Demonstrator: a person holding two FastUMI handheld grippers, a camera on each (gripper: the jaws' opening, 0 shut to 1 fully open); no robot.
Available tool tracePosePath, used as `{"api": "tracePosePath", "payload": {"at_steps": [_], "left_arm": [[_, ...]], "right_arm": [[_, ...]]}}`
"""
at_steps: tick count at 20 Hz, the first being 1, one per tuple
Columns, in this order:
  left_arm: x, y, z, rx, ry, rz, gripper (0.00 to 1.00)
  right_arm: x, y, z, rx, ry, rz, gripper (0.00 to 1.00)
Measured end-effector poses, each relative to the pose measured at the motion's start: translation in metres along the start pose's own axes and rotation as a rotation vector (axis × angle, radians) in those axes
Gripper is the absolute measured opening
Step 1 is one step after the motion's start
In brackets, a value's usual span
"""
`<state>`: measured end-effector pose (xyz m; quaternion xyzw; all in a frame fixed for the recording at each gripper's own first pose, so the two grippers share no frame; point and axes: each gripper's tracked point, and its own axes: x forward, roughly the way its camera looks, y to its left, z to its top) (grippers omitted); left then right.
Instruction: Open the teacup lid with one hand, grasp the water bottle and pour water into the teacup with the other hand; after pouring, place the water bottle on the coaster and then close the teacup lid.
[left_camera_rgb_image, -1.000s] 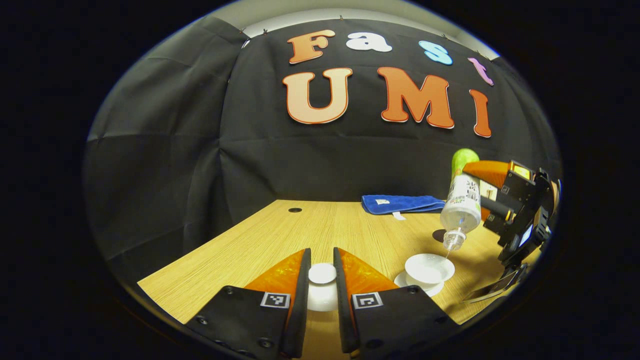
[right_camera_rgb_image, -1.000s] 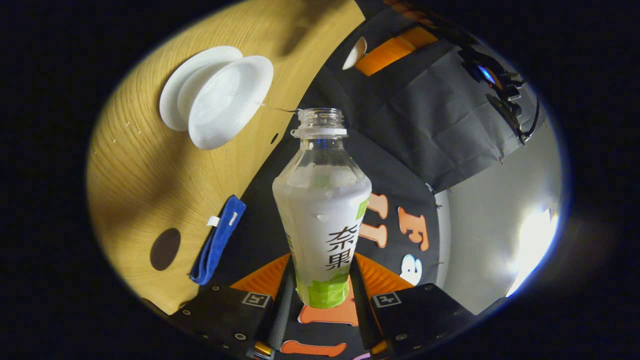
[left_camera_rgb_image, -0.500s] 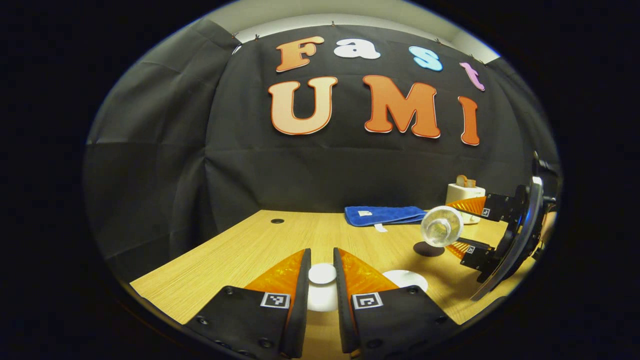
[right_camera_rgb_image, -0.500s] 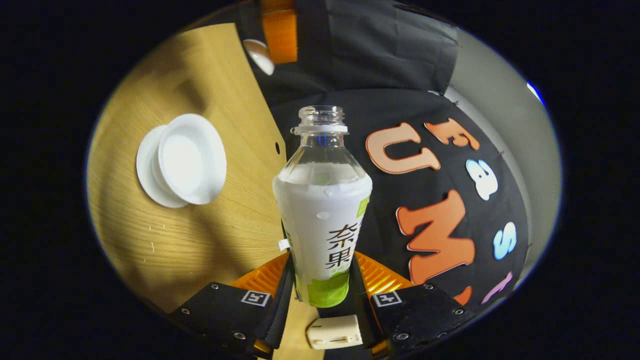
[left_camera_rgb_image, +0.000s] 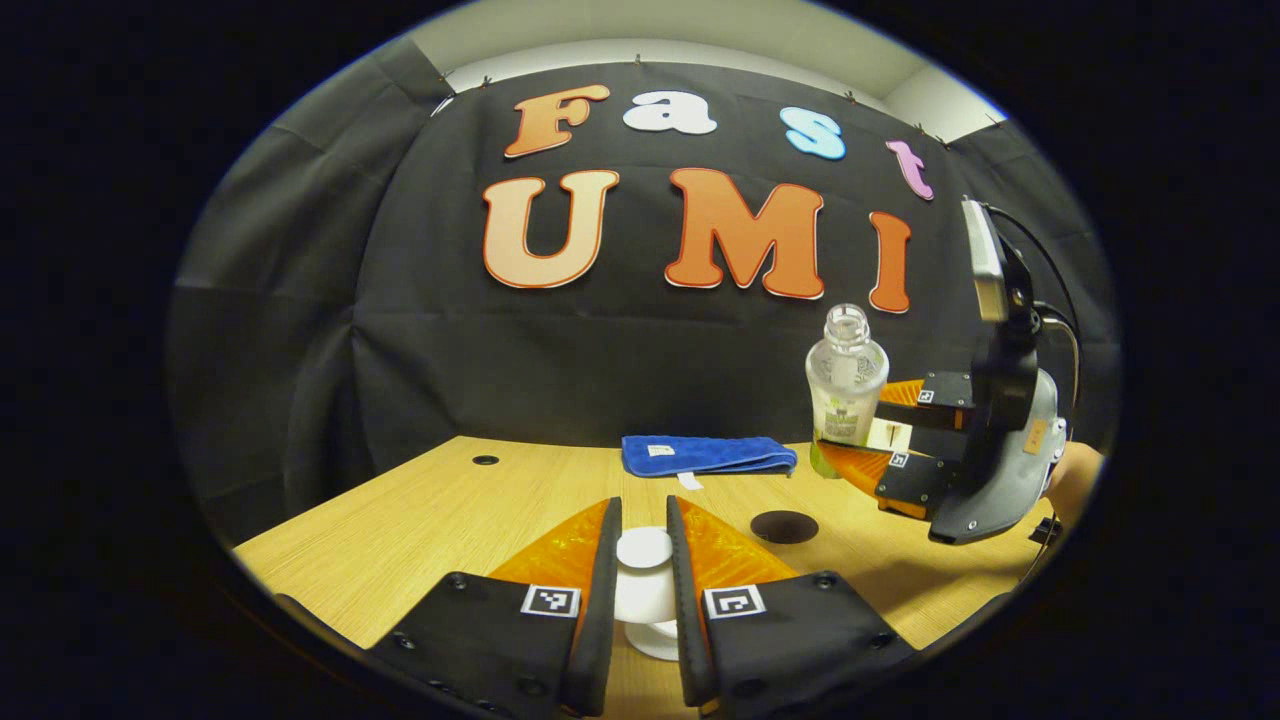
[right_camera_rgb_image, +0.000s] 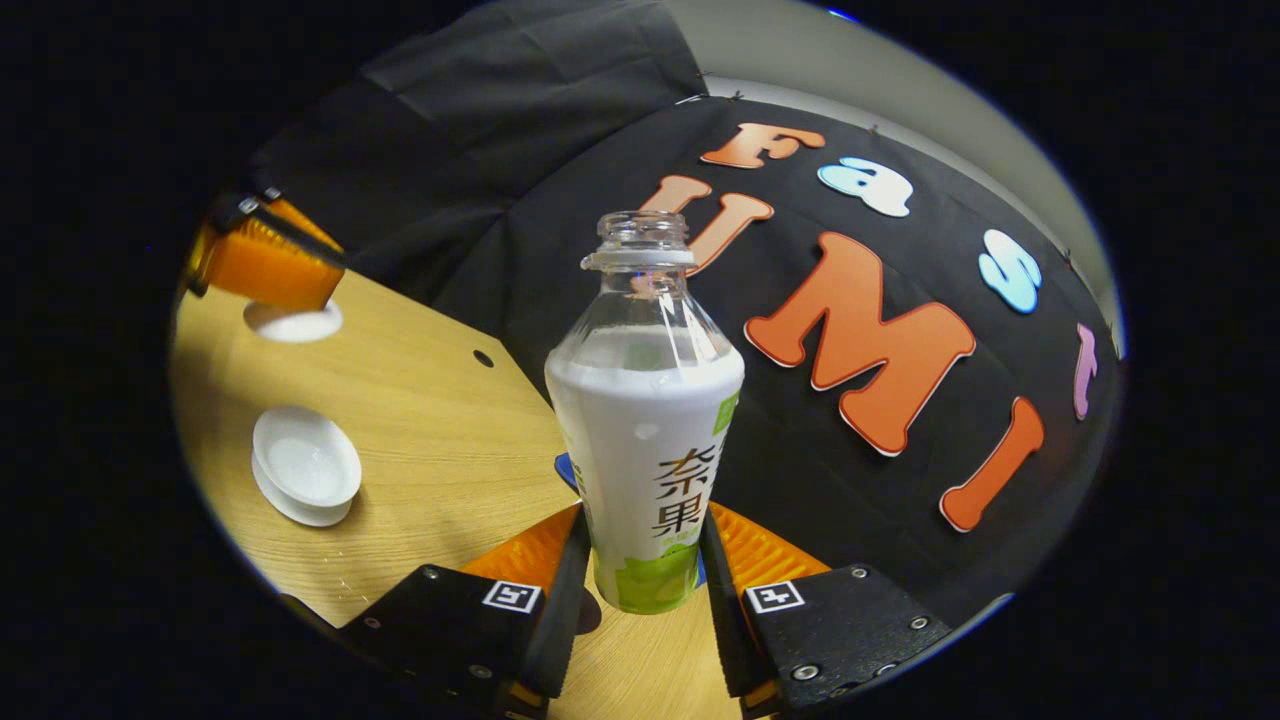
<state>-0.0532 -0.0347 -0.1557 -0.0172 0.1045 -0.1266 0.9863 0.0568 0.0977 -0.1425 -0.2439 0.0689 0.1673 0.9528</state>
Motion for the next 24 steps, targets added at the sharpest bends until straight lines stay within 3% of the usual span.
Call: {"api": "tracePosePath", "payload": {"at_steps": [9, 16, 24], "left_arm": [[0.009, -0.026, -0.01, 0.001, 0.028, -0.031, 0.31], [0.011, -0.024, -0.011, 0.004, 0.035, -0.025, 0.31], [0.021, -0.019, -0.023, -0.003, 0.073, -0.009, 0.31]], "right_arm": [[0.024, -0.035, -0.02, 0.382, 0.012, 0.002, 0.6], [0.063, -0.006, -0.059, 0.61, 0.117, 0.083, 0.6], [0.076, 0.024, -0.108, 0.685, 0.262, 0.139, 0.6]]}}
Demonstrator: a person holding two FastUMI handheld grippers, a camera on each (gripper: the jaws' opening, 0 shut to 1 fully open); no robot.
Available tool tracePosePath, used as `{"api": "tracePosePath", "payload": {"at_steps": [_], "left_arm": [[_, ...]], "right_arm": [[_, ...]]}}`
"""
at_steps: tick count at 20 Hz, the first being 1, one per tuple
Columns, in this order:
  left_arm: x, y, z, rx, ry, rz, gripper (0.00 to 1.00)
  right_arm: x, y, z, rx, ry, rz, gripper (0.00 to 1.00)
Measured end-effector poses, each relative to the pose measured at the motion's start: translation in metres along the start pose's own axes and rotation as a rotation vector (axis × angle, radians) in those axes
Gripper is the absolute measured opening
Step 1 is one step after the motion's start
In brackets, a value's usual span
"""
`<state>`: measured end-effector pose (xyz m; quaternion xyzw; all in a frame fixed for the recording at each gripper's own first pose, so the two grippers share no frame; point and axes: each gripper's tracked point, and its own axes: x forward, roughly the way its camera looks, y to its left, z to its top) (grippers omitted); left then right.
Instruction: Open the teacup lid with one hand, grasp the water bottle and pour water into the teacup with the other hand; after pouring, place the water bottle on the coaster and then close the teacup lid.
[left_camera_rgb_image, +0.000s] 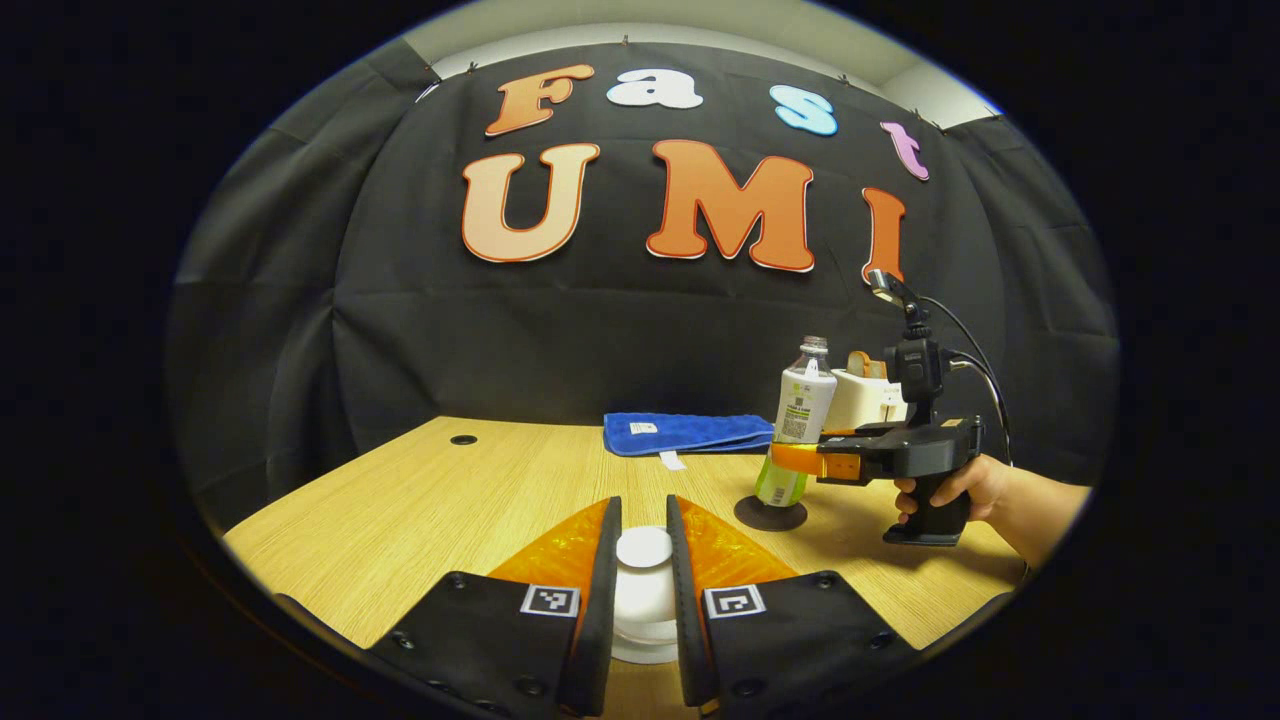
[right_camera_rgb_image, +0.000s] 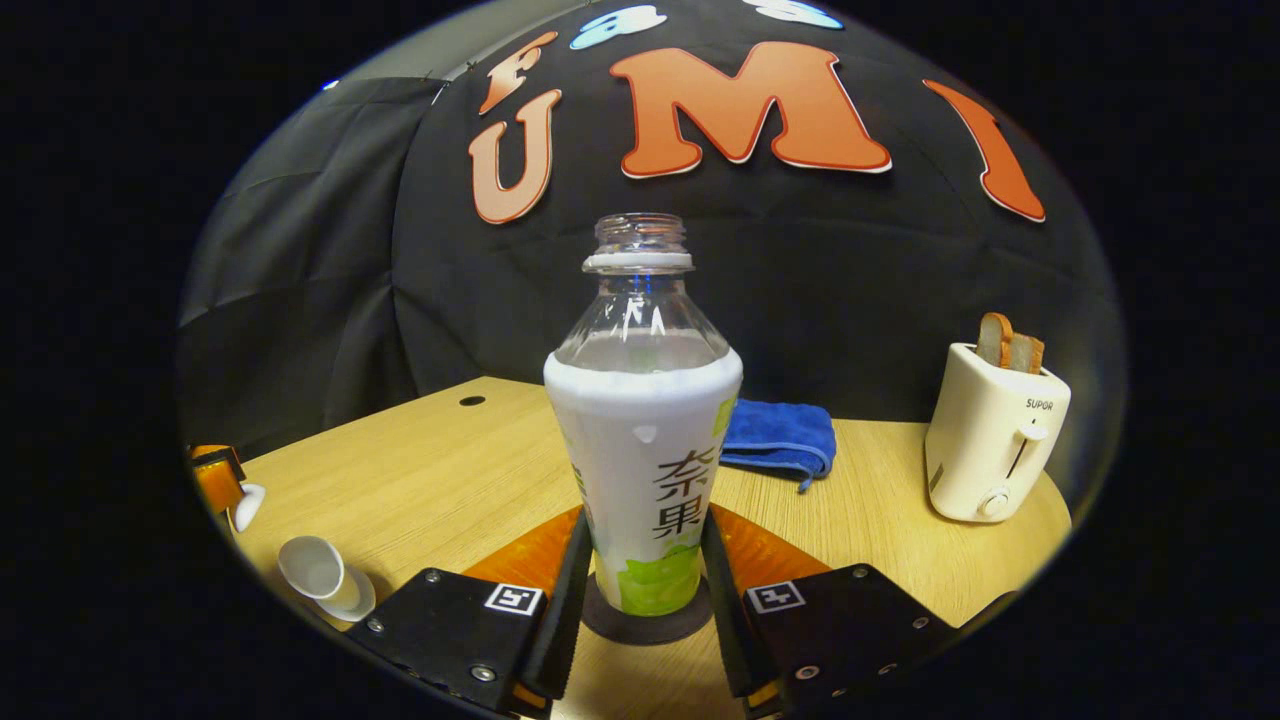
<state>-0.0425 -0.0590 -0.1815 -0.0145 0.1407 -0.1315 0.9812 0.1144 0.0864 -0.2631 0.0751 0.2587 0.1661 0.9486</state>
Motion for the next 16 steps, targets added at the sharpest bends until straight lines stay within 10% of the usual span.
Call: {"api": "tracePosePath", "payload": {"at_steps": [6, 16], "left_arm": [[0.005, -0.007, -0.004, -0.003, 0.015, -0.014, 0.31], [0.018, -0.01, -0.04, 0.055, 0.094, -0.012, 0.31]], "right_arm": [[0.005, 0.004, -0.019, -0.019, 0.063, 0.002, 0.57], [-0.018, 0.003, -0.017, -0.04, 0.087, -0.009, 0.98]]}}
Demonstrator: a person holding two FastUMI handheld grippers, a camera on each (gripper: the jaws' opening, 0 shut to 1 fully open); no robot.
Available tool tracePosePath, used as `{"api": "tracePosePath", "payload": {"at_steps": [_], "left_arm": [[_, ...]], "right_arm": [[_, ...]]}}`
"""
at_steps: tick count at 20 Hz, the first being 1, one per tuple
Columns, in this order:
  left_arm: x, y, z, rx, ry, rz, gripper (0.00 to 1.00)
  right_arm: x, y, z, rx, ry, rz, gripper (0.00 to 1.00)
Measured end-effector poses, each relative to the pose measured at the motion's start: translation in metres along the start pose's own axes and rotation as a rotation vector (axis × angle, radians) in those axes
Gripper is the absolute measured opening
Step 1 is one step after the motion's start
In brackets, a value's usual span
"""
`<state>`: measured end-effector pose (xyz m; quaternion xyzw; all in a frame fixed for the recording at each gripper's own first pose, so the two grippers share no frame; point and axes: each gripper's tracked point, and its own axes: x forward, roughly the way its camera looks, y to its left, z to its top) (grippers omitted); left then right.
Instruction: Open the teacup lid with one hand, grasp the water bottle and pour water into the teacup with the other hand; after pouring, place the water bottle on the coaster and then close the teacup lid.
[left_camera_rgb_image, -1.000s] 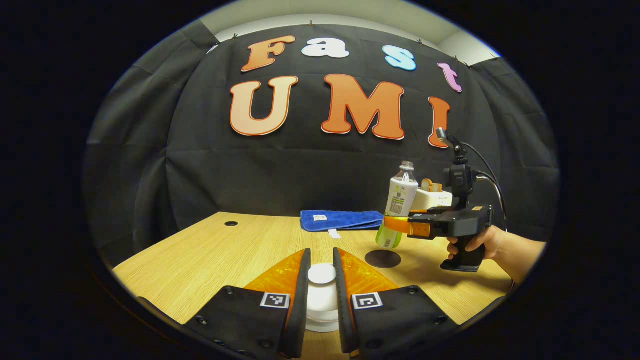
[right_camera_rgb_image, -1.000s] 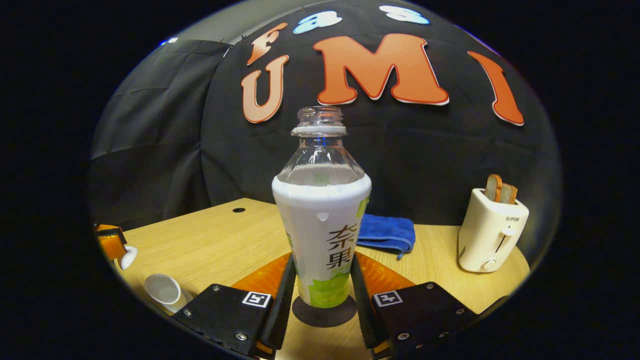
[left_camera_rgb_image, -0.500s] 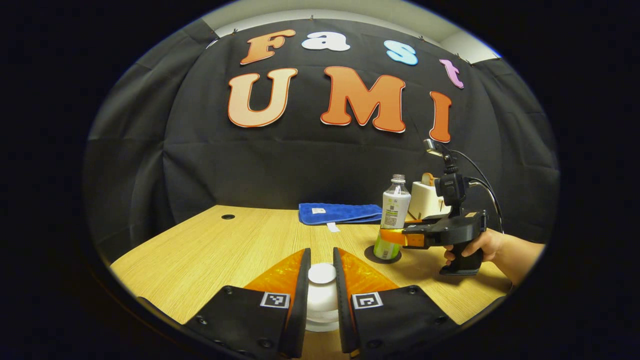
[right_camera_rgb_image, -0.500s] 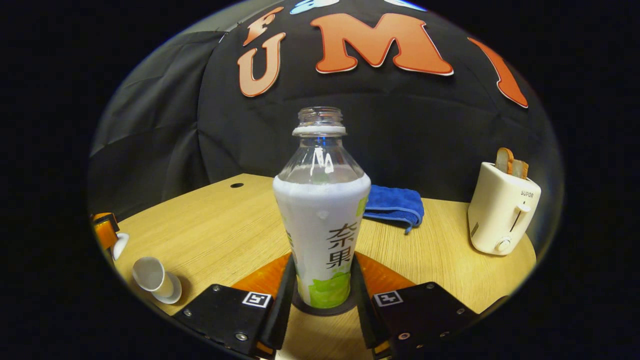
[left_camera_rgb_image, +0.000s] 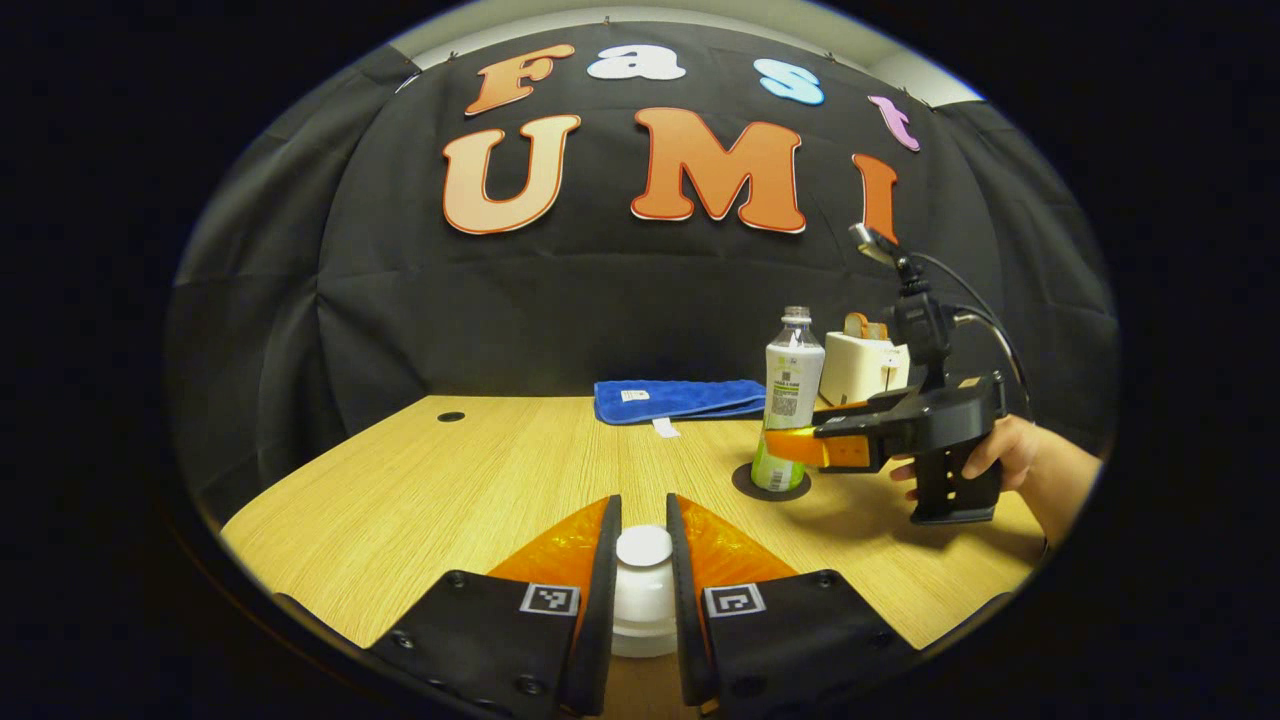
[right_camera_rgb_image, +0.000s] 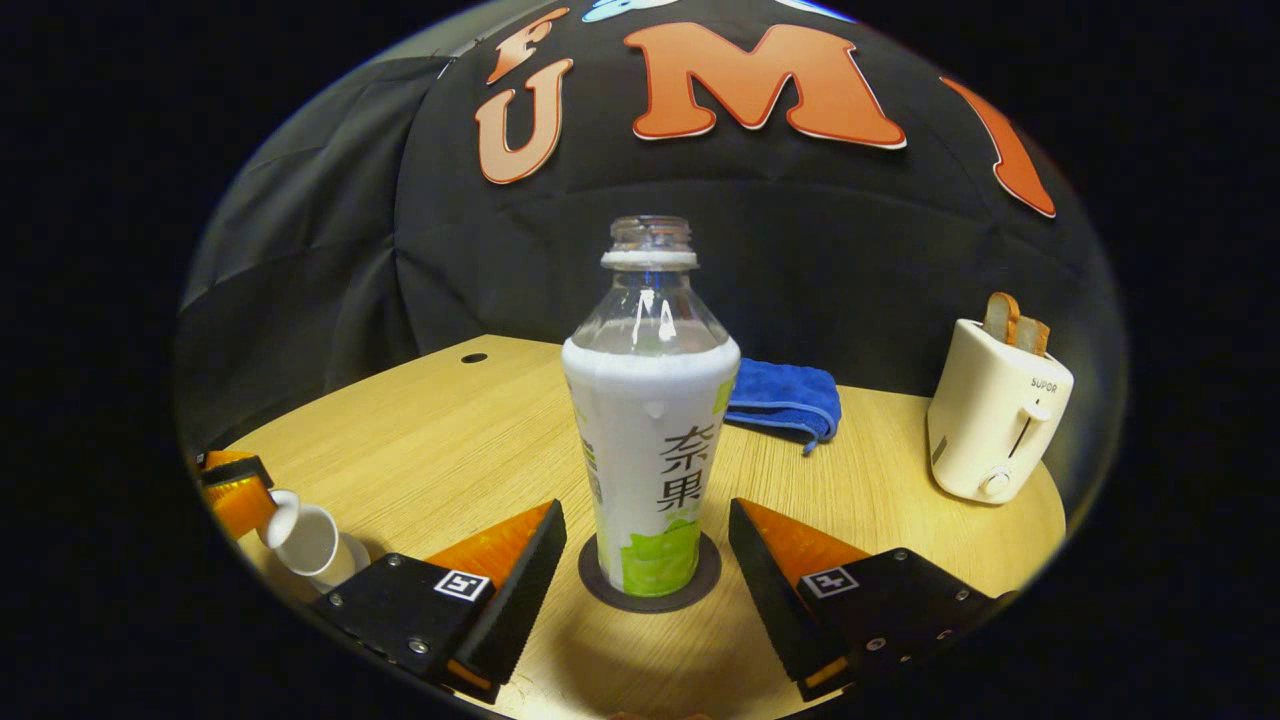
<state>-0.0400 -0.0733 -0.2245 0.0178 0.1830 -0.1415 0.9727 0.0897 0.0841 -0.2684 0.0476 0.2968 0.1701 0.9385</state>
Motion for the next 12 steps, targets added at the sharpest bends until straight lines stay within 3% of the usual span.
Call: {"api": "tracePosePath", "payload": {"at_steps": [5, 12], "left_arm": [[0.01, -0.003, -0.023, 0.033, 0.044, 0.0, 0.33], [0.009, -0.002, -0.017, 0.095, 0.014, 0.02, 0.35]], "right_arm": [[-0.034, -0.003, 0.013, -0.038, -0.051, -0.019, 0.98], [-0.072, 0.0, 0.025, -0.039, -0.122, -0.023, 0.98]]}}
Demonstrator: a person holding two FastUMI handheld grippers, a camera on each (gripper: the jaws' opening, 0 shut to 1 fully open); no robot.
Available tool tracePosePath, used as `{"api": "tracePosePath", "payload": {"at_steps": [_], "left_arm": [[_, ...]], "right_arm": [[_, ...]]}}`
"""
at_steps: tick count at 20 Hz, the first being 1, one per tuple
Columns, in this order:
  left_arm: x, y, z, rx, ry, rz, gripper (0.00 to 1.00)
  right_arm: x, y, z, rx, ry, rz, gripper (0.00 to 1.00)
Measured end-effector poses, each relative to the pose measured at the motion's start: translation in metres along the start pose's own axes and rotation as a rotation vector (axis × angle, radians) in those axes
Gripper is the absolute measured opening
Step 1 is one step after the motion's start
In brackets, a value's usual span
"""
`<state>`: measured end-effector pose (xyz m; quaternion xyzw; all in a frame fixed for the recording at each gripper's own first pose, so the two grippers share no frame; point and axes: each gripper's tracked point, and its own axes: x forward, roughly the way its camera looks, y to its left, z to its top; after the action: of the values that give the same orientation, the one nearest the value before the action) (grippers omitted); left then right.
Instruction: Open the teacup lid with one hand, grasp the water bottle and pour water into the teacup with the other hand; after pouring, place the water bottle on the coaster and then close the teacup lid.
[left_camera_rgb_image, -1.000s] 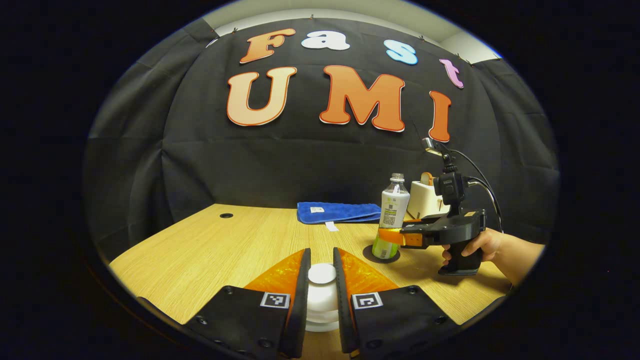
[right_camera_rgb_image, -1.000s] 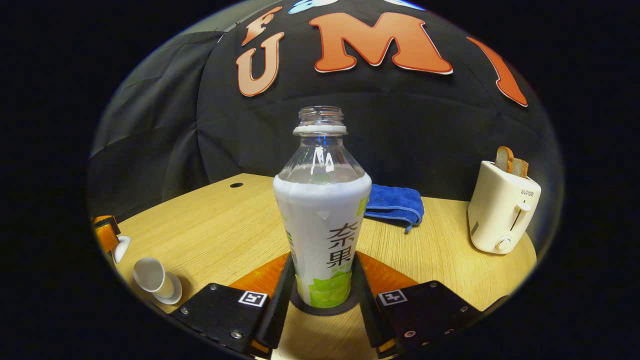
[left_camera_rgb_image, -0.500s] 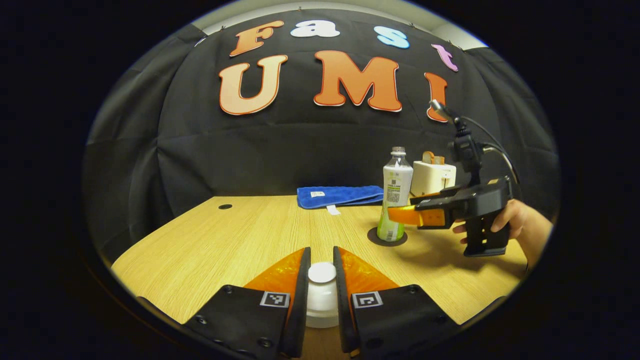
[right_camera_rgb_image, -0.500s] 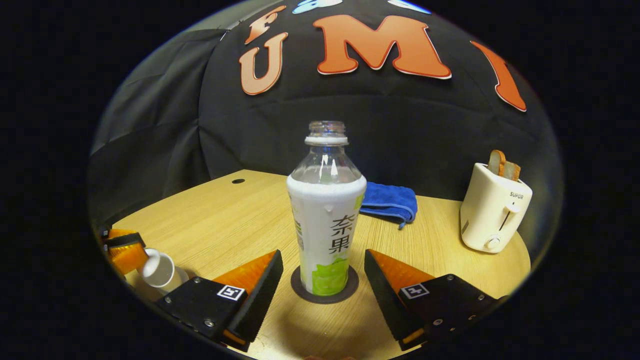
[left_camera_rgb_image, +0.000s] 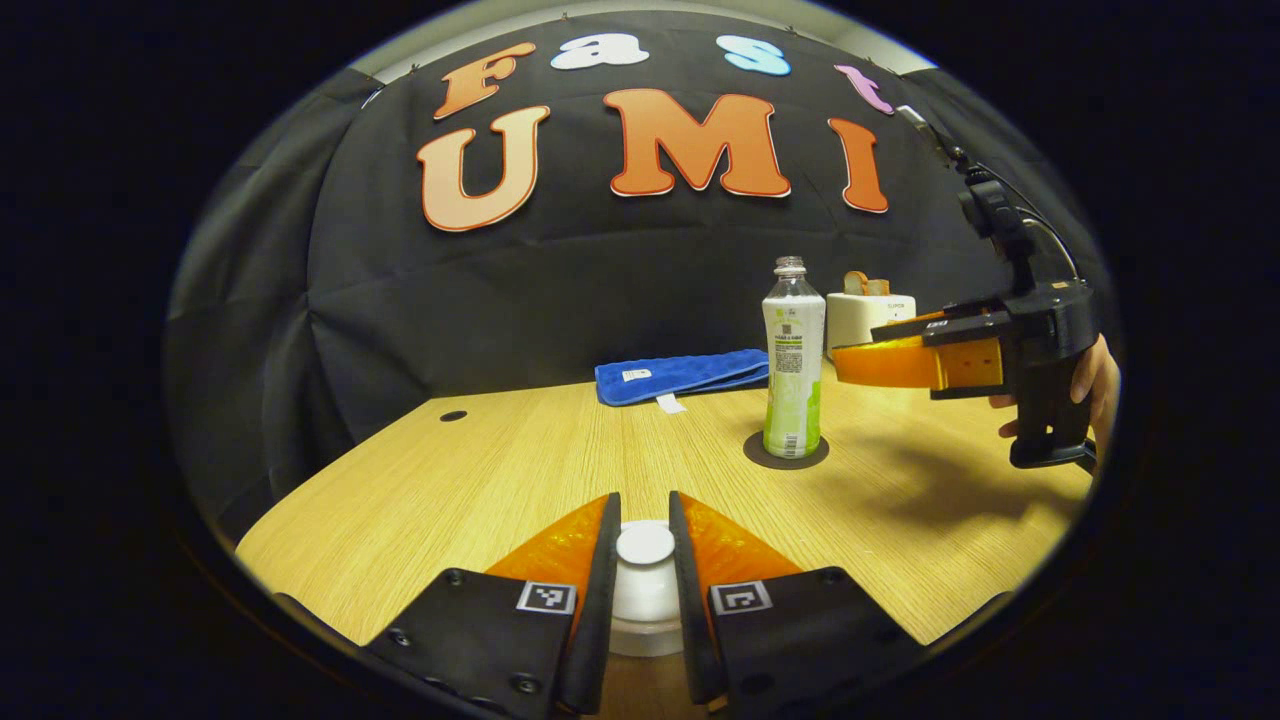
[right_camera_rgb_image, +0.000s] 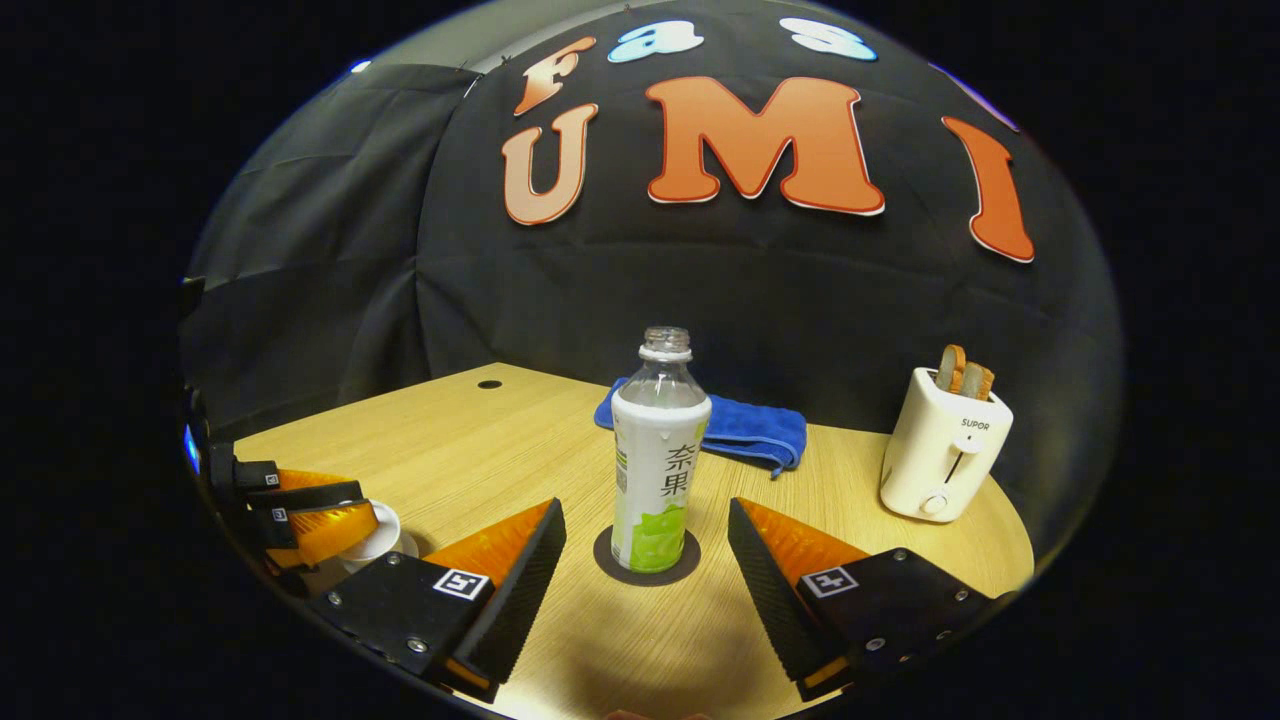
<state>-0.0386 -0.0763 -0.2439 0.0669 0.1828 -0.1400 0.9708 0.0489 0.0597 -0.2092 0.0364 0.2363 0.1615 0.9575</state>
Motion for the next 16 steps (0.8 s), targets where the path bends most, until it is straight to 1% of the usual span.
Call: {"api": "tracePosePath", "payload": {"at_steps": [1, 2, 3, 4, 5, 6, 7, 8, 9, 10, 12, 13, 14, 15, 16], "left_arm": [[-0.002, 0.006, 0.008, 0.005, -0.02, 0.021, 0.42], [-0.004, 0.01, 0.015, 0.01, -0.045, 0.04, 0.57], [-0.008, 0.013, 0.024, 0.014, -0.071, 0.058, 0.68], [-0.009, 0.016, 0.035, 0.012, -0.096, 0.068, 0.72], [-0.012, 0.019, 0.046, -0.002, -0.123, 0.074, 0.83], [-0.014, 0.02, 0.058, -0.027, -0.144, 0.074, 0.8], [-0.019, 0.024, 0.071, -0.053, -0.166, 0.079, 0.89], [-0.022, 0.029, 0.085, -0.071, -0.186, 0.091, 0.87], [-0.024, 0.036, 0.098, -0.077, -0.203, 0.109, 0.92], [-0.026, 0.038, 0.115, -0.074, -0.219, 0.114, 0.9], [-0.031, 0.042, 0.144, -0.084, -0.268, 0.122, 0.96], [-0.035, 0.045, 0.157, -0.089, -0.287, 0.138, 0.96], [-0.039, 0.052, 0.17, -0.102, -0.315, 0.161, 0.94], [-0.042, 0.051, 0.18, -0.111, -0.333, 0.156, 0.97], [-0.044, 0.049, 0.189, -0.124, -0.348, 0.151, 0.97]], "right_arm": [[-0.006, -0.001, 0.004, 0.008, -0.017, -0.004, 0.98], [-0.012, -0.002, 0.009, 0.015, -0.034, -0.012, 0.98], [-0.017, -0.004, 0.014, 0.017, -0.054, -0.019, 0.98], [-0.021, -0.006, 0.019, 0.016, -0.072, -0.033, 0.98], [-0.028, -0.006, 0.024, 0.014, -0.092, -0.046, 0.98], [-0.033, -0.008, 0.03, 0.011, -0.112, -0.059, 0.98], [-0.039, -0.007, 0.038, 0.012, -0.137, -0.072, 0.98], [-0.045, -0.008, 0.047, 0.01, -0.161, -0.083, 0.98], [-0.055, -0.008, 0.058, 0.006, -0.194, -0.102, 0.97], [-0.062, -0.008, 0.068, 0.003, -0.22, -0.115, 0.97], [-0.075, -0.011, 0.085, 0.0, -0.271, -0.146, 0.97], [-0.082, -0.012, 0.092, -0.003, -0.291, -0.161, 0.97], [-0.09, -0.013, 0.101, -0.007, -0.314, -0.171, 0.97], [-0.095, -0.014, 0.106, -0.005, -0.329, -0.181, 0.97], [-0.104, -0.015, 0.114, 0.001, -0.348, -0.2, 0.97]]}}
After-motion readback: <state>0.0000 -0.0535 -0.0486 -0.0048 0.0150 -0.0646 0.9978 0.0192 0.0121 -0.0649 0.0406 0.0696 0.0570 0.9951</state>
